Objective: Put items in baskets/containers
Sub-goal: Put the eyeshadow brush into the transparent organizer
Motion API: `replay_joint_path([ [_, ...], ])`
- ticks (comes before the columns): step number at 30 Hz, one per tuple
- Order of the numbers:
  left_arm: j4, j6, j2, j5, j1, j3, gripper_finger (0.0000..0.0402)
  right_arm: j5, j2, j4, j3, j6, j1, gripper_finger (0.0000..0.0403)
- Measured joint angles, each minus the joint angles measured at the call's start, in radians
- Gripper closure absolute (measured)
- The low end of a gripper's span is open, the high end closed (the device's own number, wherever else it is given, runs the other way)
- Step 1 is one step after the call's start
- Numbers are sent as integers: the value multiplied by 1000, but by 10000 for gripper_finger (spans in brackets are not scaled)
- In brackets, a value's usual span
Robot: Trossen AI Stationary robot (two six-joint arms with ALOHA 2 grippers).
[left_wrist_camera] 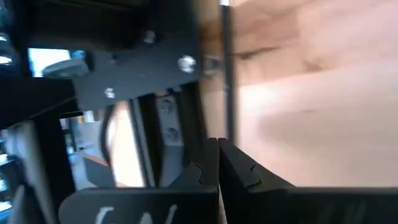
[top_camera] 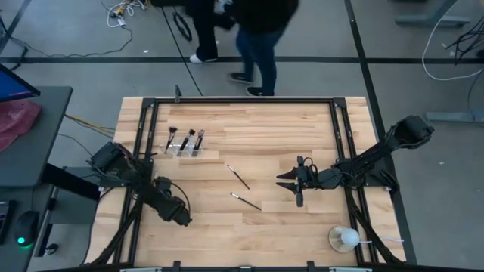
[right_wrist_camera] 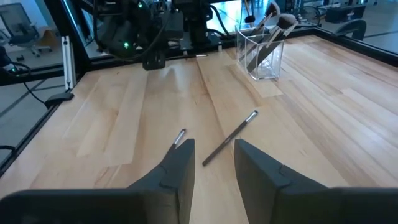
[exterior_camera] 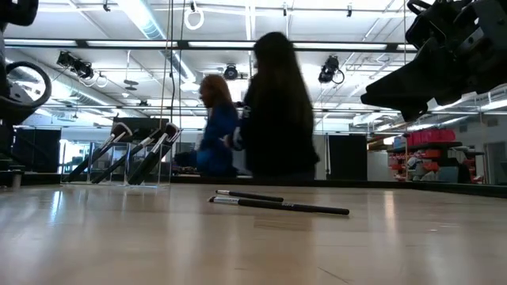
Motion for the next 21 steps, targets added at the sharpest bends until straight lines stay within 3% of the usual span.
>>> replay_joint_path([
  [21,180,35,-5,-24,-16,-141,401,0,1,-1,0,0,0,289],
])
